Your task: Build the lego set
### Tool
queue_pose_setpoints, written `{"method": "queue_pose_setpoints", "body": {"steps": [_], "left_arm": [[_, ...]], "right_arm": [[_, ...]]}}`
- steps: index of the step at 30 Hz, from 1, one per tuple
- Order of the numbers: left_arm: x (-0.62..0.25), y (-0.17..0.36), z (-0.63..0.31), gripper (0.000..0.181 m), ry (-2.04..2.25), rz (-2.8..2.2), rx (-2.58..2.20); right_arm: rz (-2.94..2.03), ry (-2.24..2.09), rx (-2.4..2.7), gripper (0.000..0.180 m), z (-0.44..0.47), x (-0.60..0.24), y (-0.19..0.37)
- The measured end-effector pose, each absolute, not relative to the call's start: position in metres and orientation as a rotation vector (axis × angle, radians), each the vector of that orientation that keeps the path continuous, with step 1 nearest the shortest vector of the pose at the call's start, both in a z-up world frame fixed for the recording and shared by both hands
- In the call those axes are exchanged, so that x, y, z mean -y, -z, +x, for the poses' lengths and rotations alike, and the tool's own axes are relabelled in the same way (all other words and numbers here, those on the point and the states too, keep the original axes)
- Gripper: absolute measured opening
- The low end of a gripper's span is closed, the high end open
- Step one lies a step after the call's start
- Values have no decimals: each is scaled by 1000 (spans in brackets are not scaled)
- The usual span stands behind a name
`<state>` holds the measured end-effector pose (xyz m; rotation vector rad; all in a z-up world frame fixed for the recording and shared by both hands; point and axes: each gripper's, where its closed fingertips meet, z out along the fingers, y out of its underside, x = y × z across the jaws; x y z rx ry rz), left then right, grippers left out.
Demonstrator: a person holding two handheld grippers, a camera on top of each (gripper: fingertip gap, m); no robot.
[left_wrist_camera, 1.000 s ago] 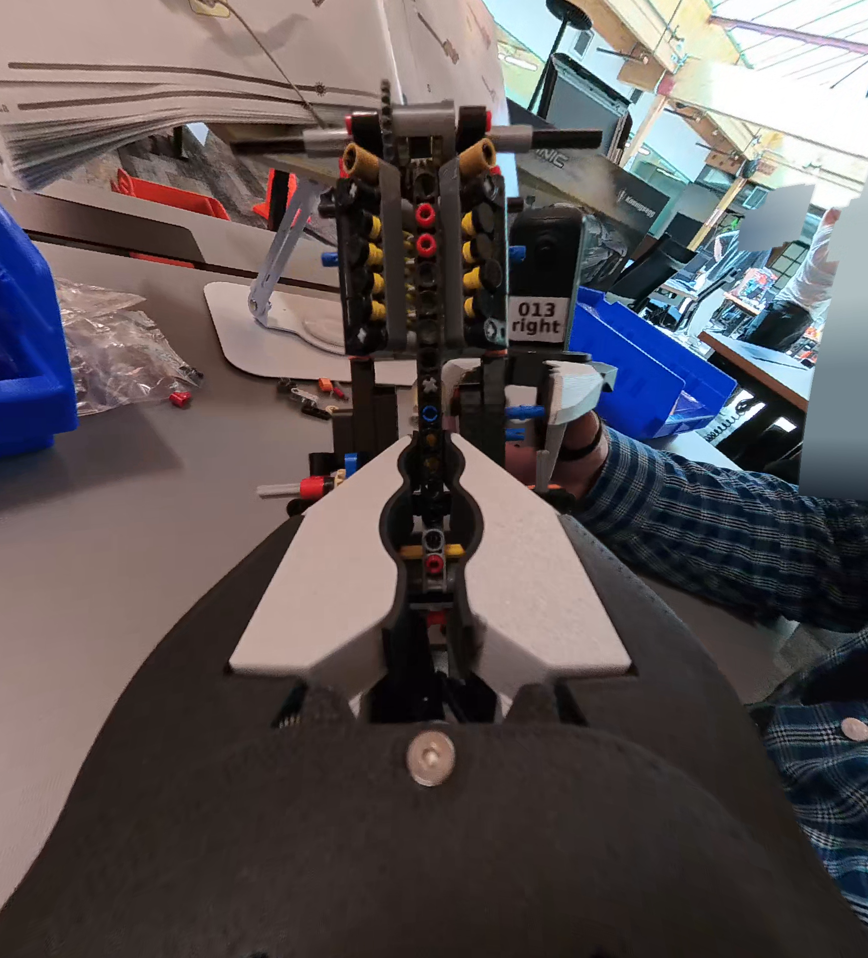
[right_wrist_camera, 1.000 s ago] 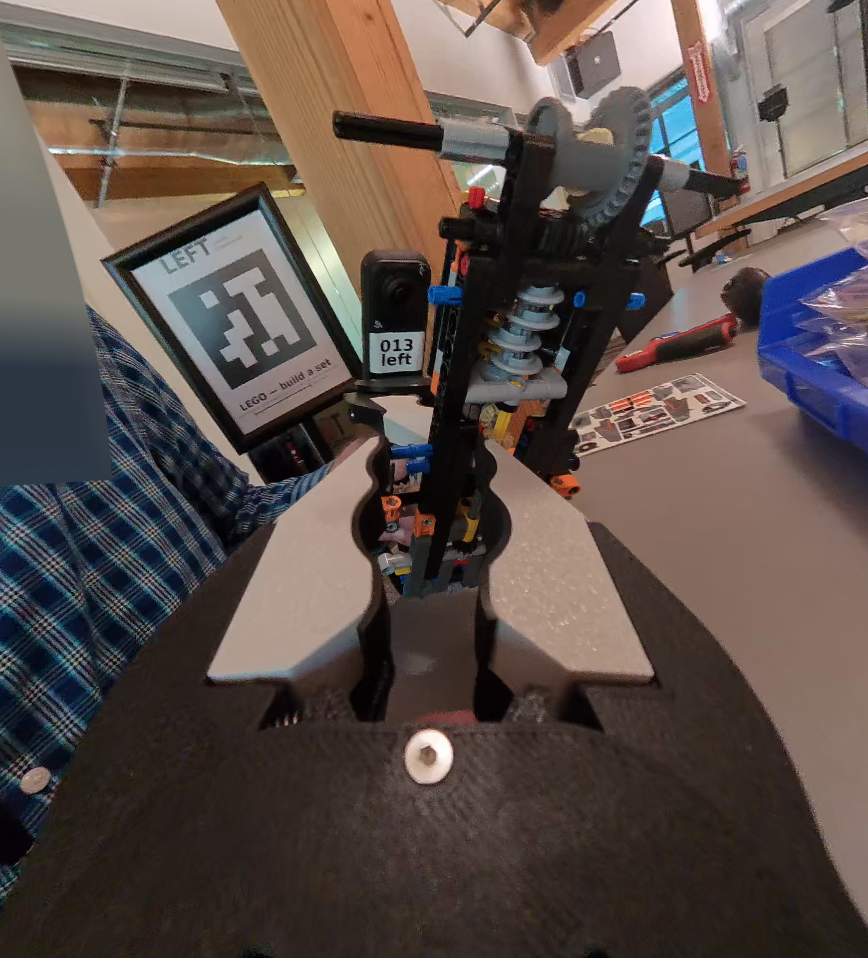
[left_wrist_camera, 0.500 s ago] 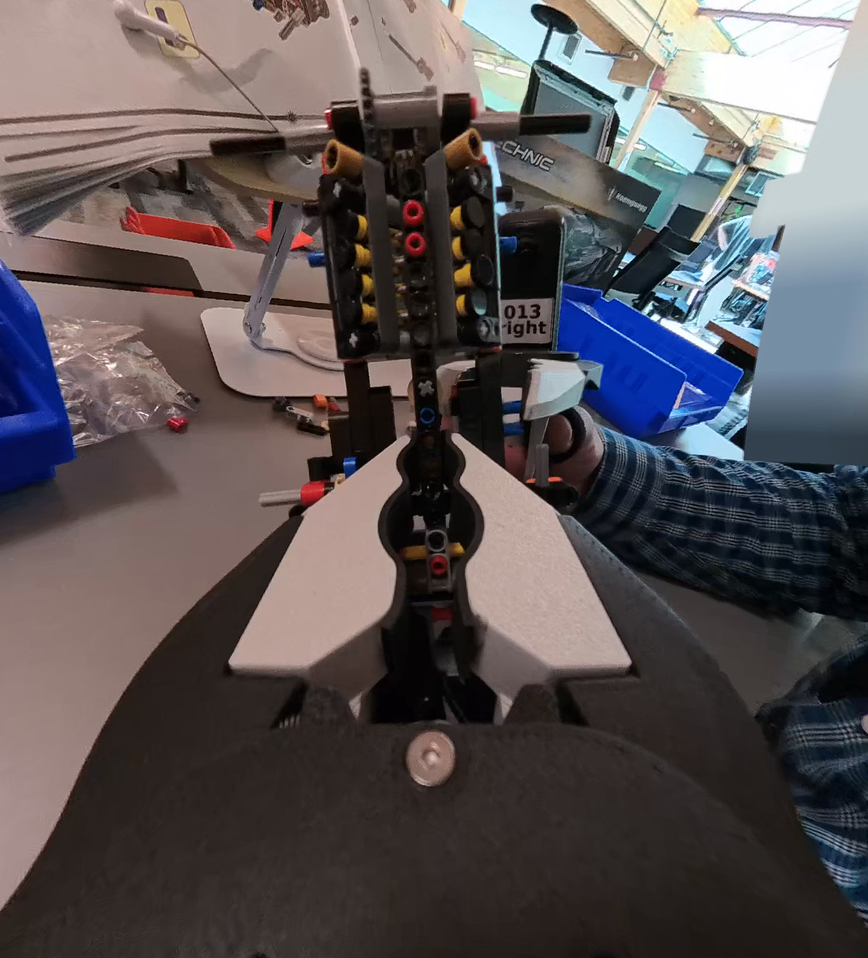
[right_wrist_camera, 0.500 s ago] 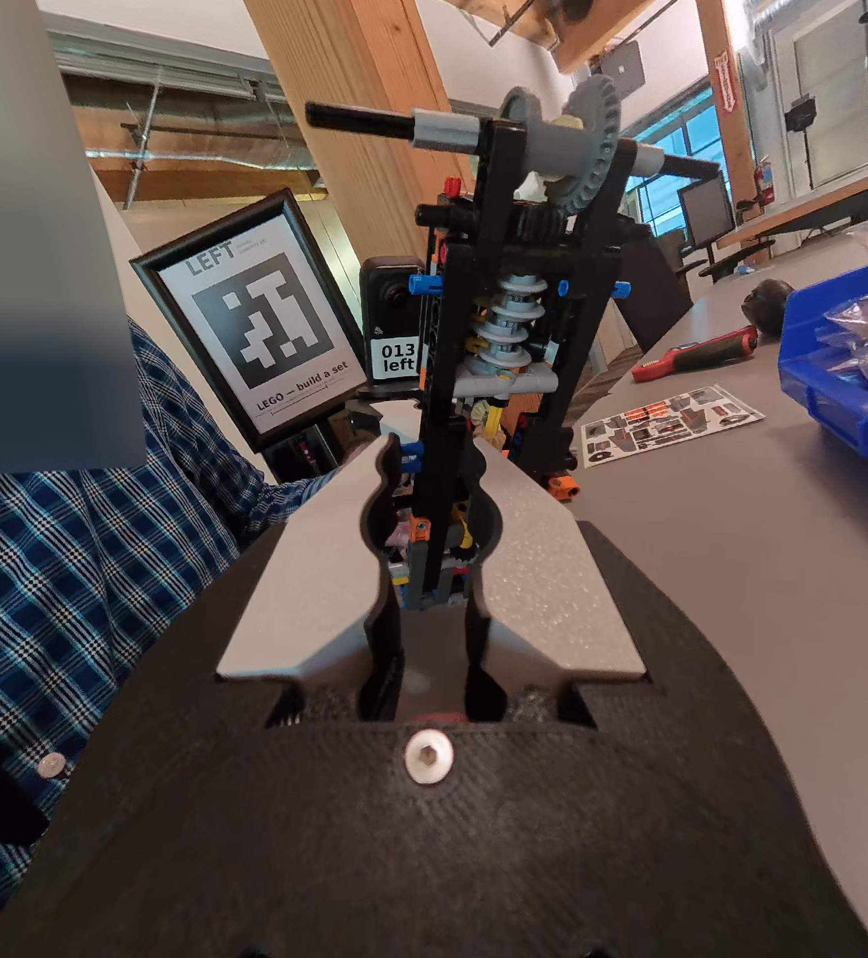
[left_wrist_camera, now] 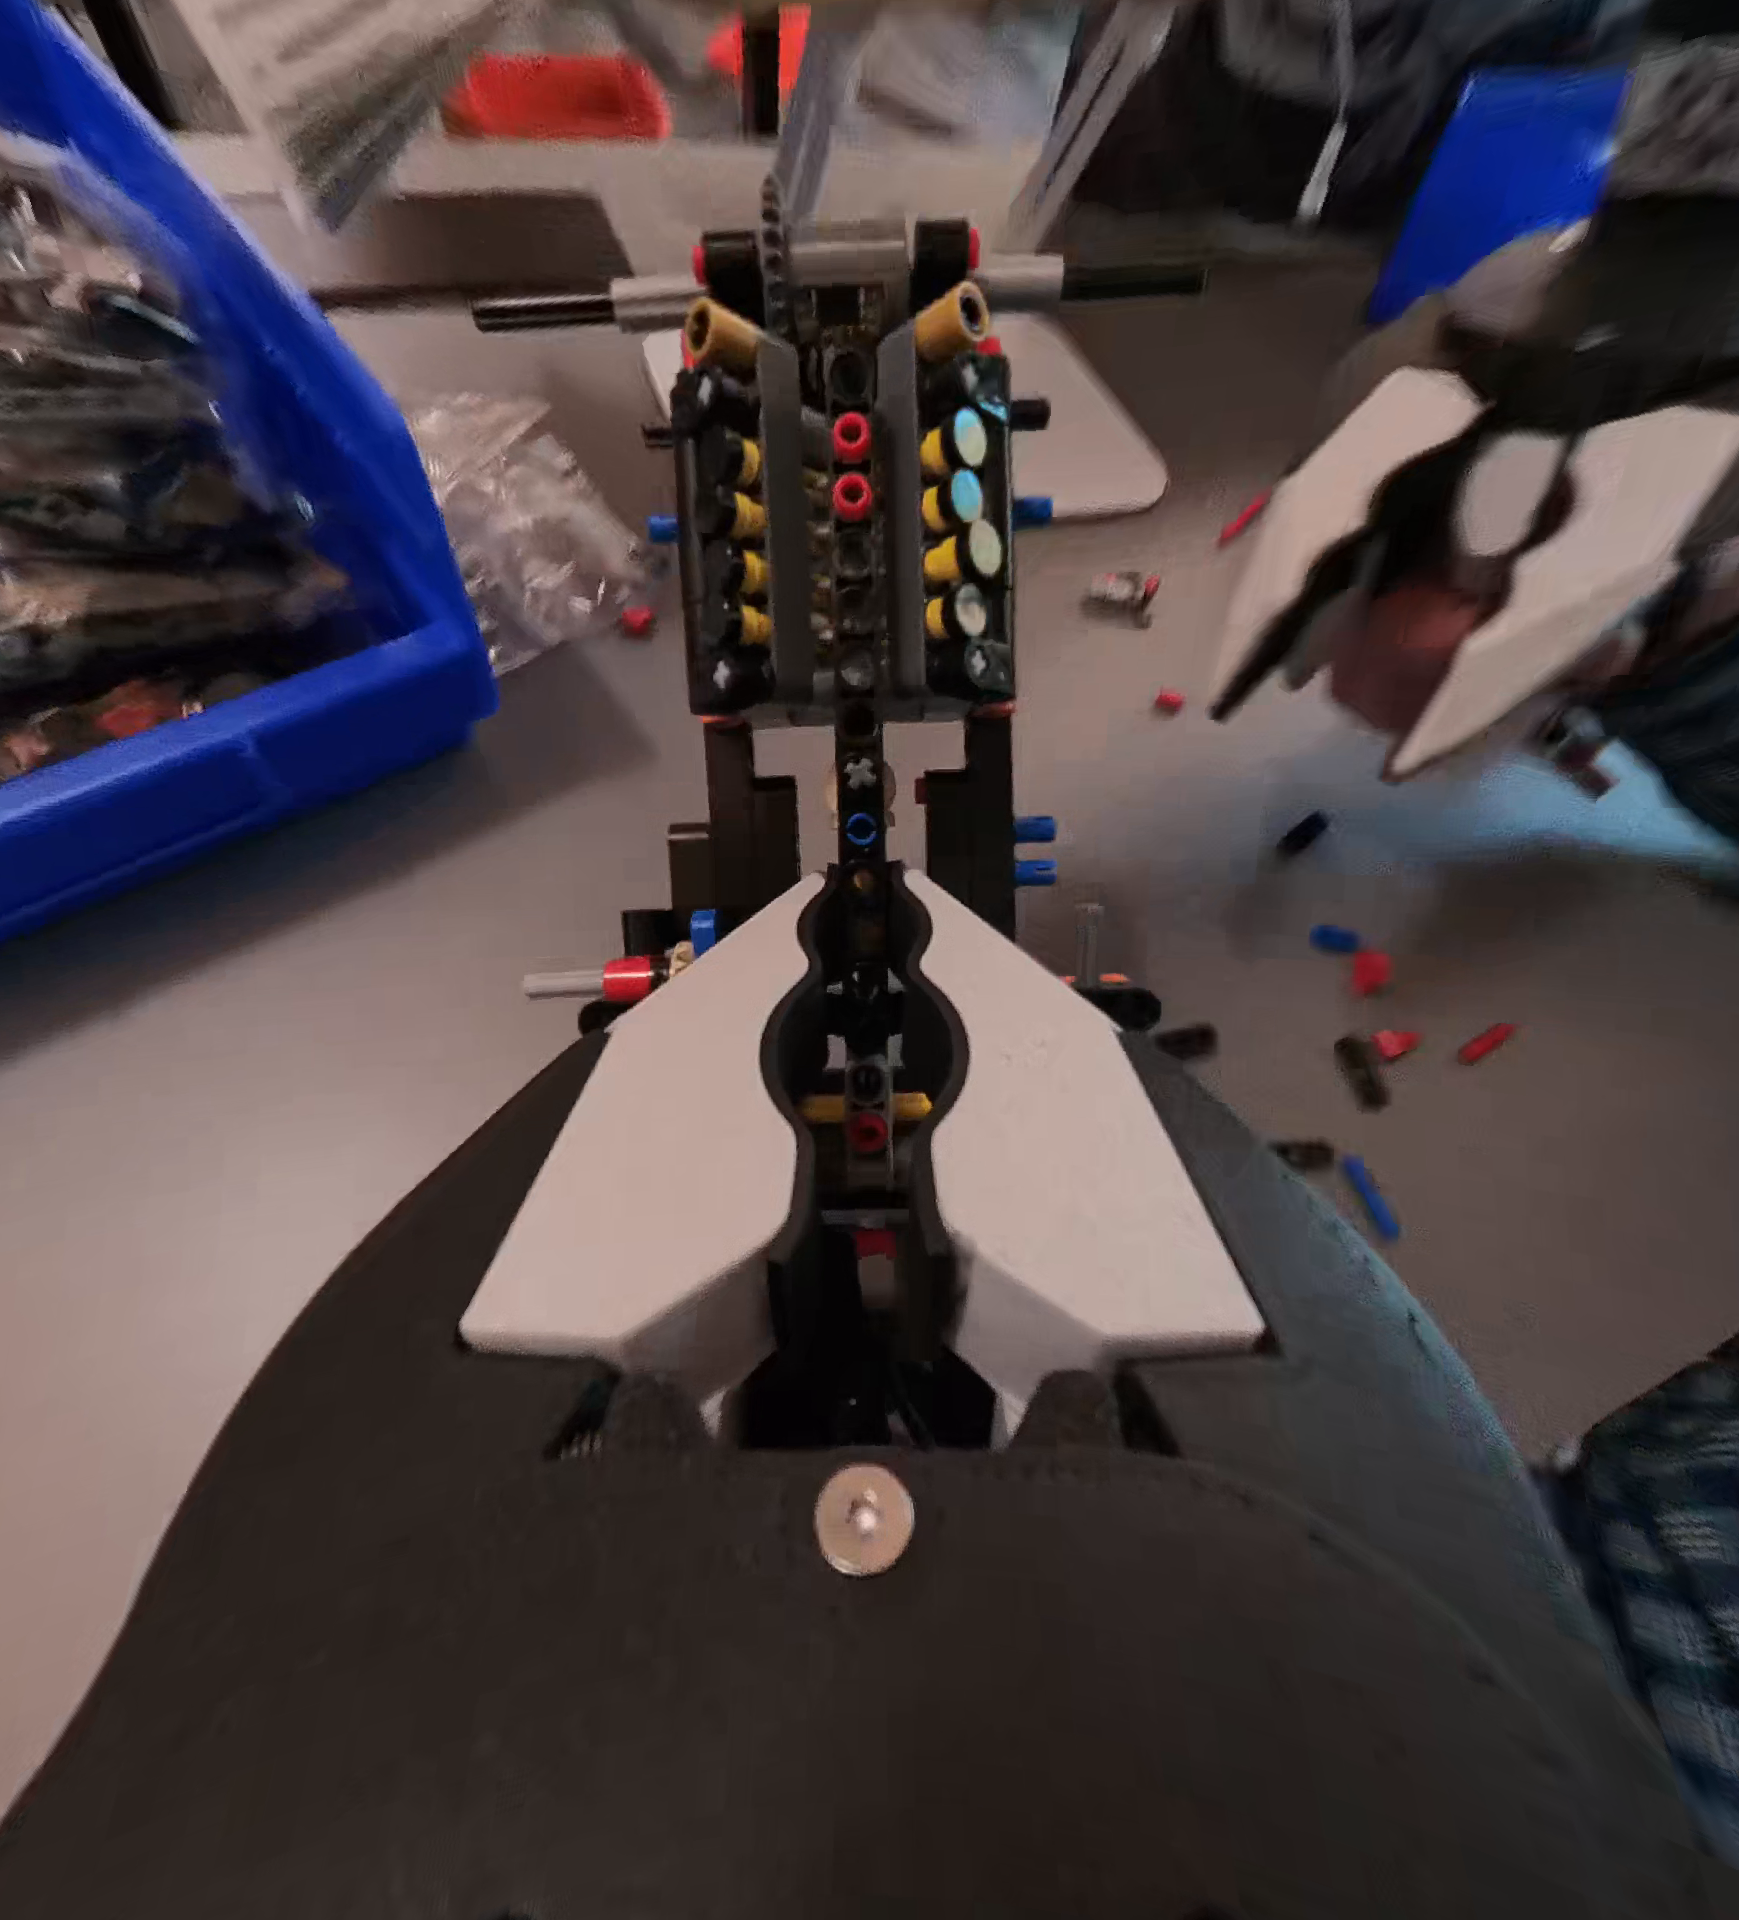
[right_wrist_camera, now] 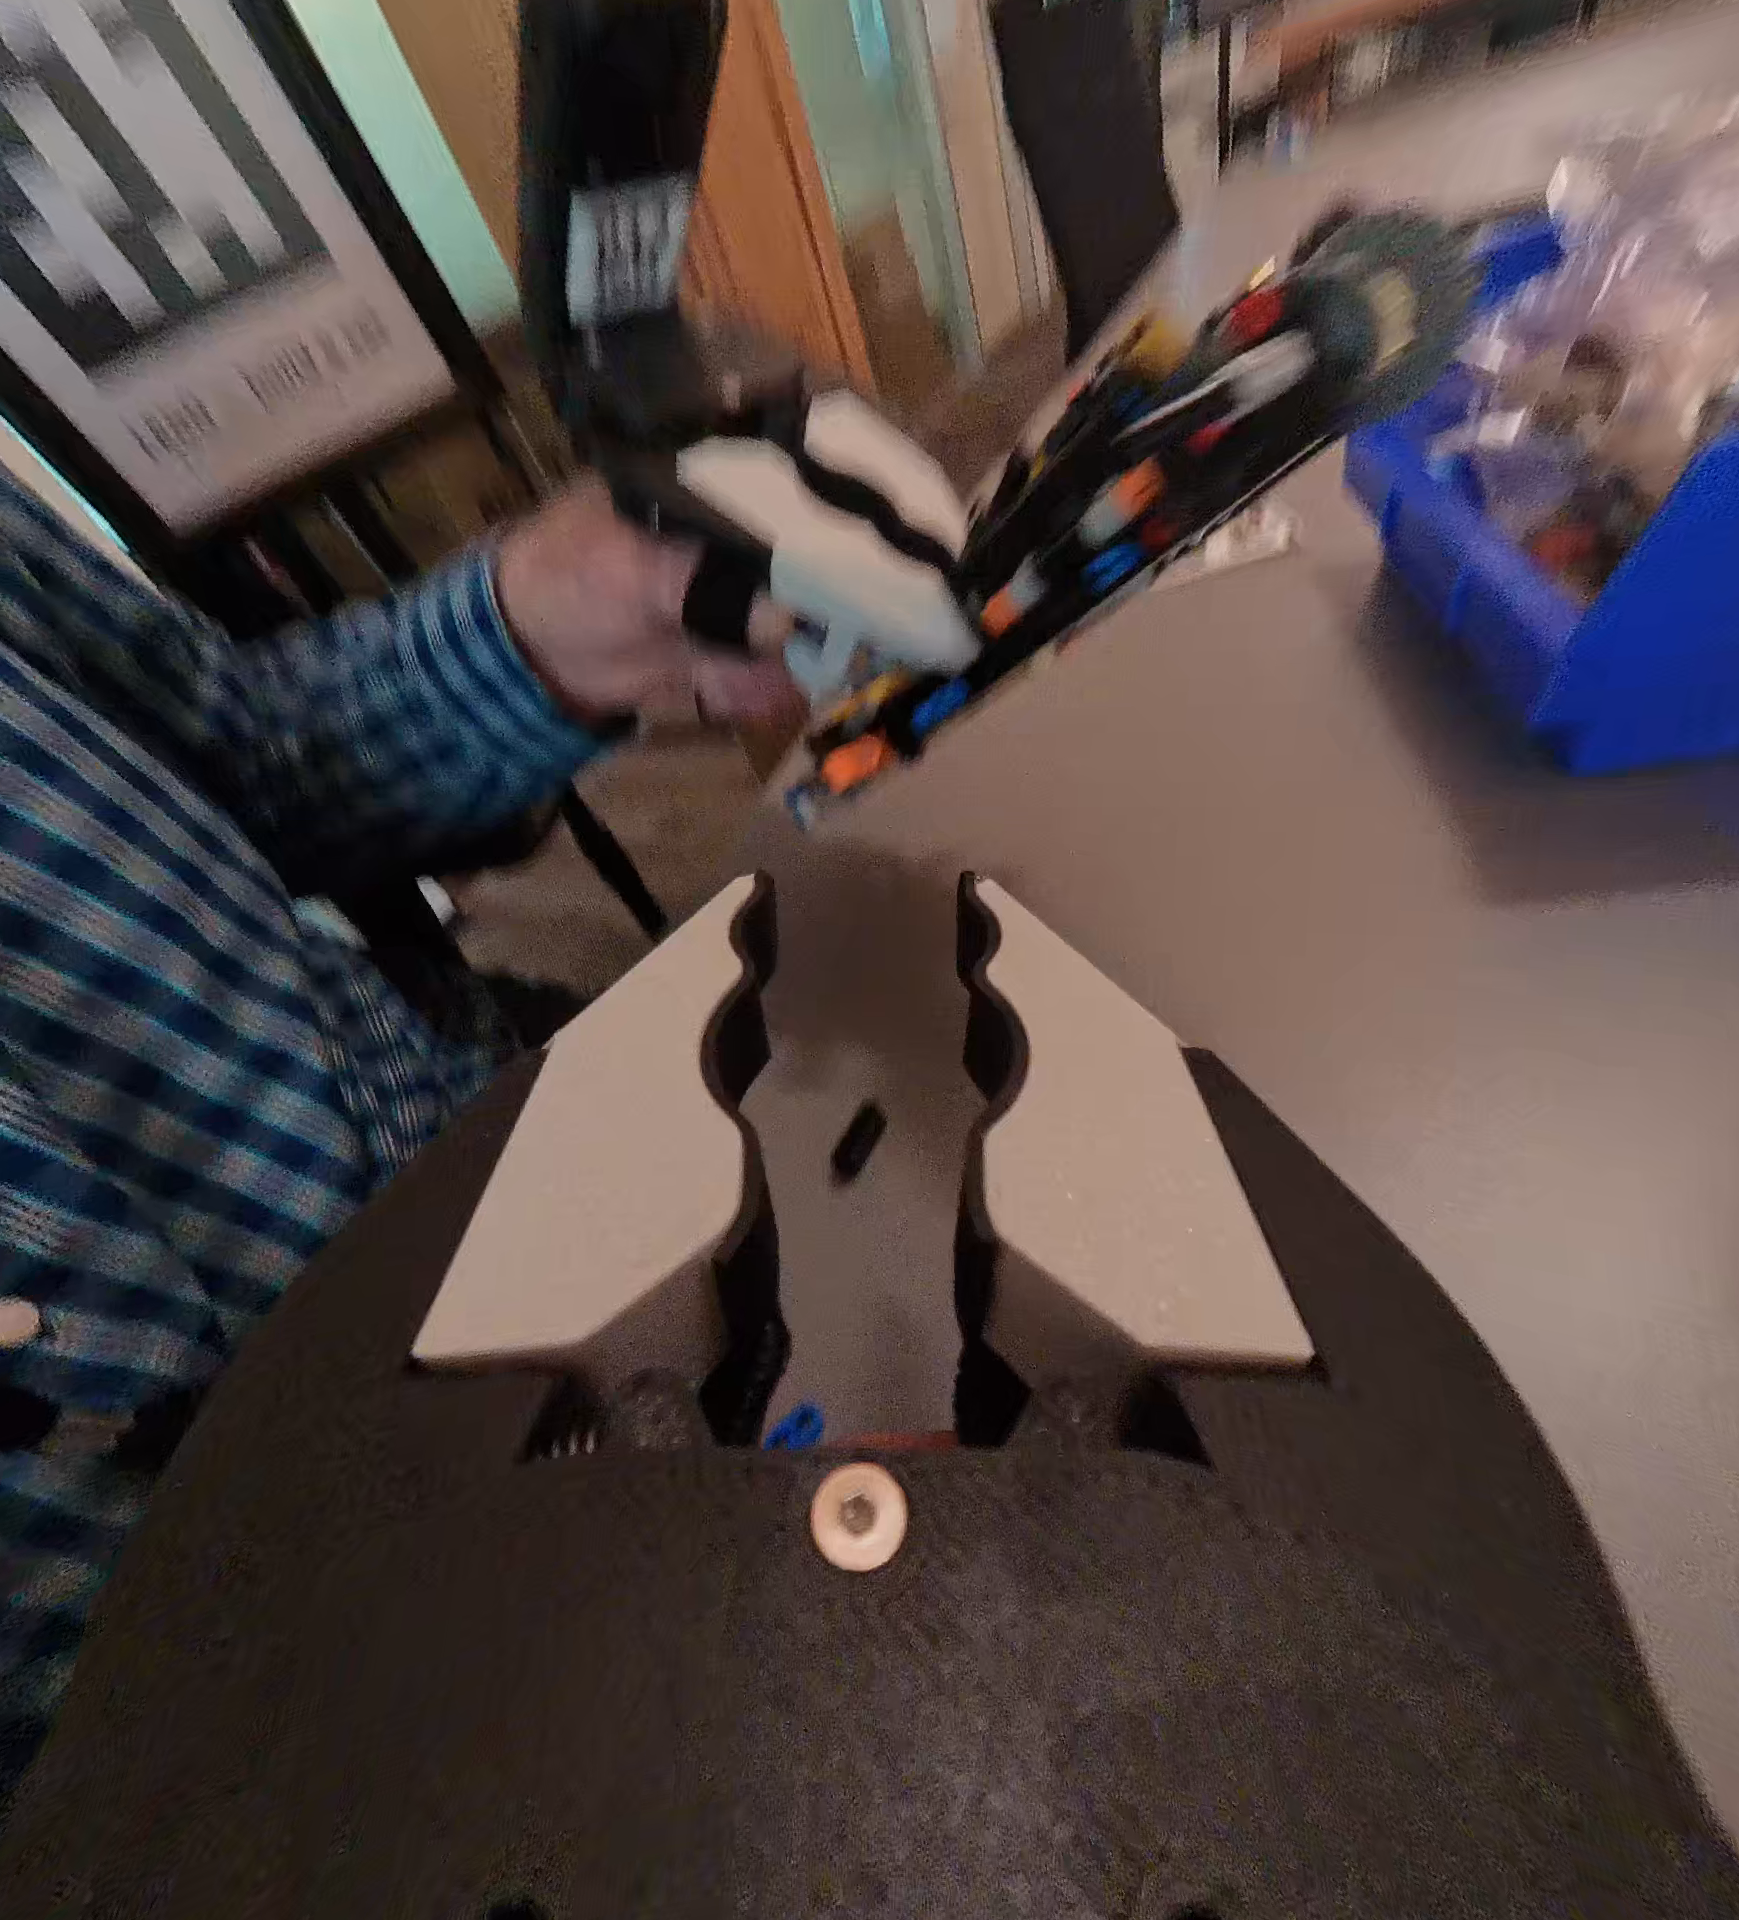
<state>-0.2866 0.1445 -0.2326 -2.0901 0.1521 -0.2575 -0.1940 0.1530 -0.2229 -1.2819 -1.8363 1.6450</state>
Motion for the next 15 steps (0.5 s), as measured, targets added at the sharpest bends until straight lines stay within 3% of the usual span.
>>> {"method": "queue_pose_setpoints", "body": {"steps": [8, 15], "left_arm": [[-135, 288, -296, 5, 95, -2437, -386], [-134, 320, -289, 5, 97, -2562, -514]], "right_arm": [[-1399, -1125, 2167, 25, -179, -111, 304], [-1408, -1030, 2165, 0, -187, -111, 319]]}}
